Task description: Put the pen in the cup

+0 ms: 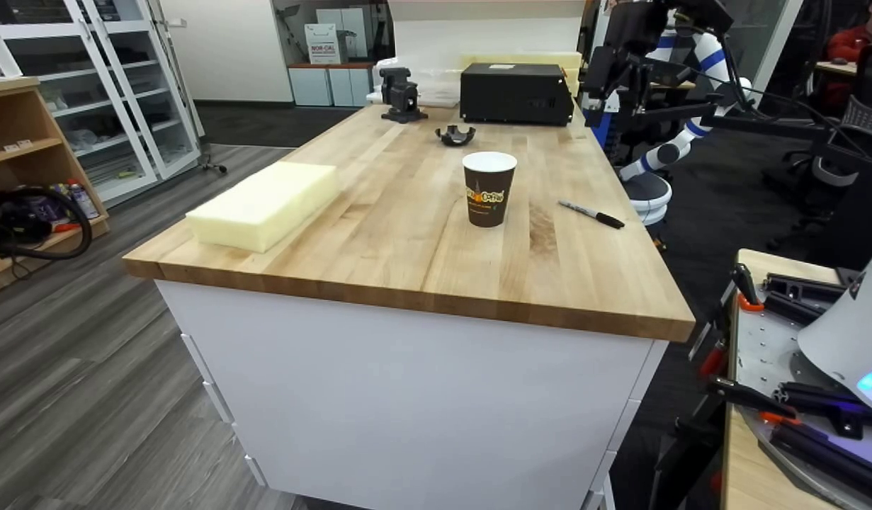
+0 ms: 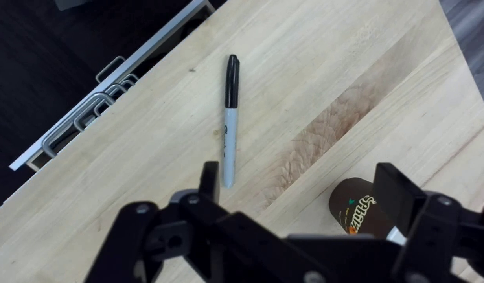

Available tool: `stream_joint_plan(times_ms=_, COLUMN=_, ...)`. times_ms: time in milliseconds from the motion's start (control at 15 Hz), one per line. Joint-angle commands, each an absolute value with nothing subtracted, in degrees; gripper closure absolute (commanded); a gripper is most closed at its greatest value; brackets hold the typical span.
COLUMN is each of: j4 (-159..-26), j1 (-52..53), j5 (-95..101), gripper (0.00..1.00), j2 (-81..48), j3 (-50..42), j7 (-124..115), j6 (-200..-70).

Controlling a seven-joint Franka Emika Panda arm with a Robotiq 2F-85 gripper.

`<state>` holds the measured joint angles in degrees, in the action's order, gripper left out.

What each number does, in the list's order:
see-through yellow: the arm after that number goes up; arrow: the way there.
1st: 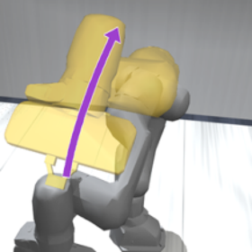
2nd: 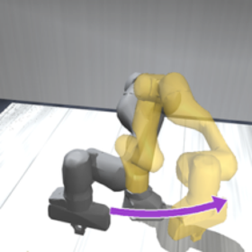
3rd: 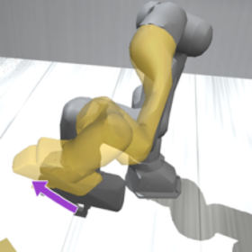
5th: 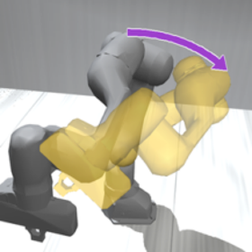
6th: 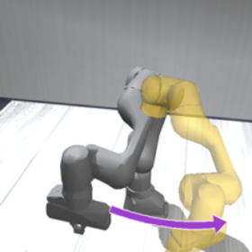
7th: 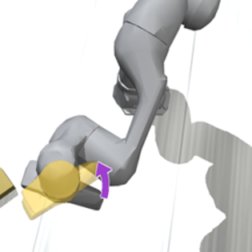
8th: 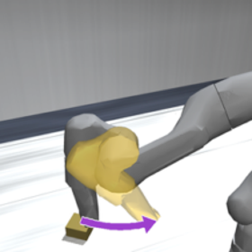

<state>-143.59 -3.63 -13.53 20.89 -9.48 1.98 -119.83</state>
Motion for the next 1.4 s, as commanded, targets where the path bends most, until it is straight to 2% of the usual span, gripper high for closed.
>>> stream_joint_plan(times_ms=0, j4=-141.94, j1=-3.55, j5=-17.98, gripper=0.0, j2=14.23, j3=-9.7, j7=3.3, j6=-122.11)
stream_joint_plan(times_ms=1333, j4=-148.63, j1=-4.05, j5=-15.67, gripper=0.0, j2=8.15, j3=-6.47, j7=-0.5, j6=-136.68)
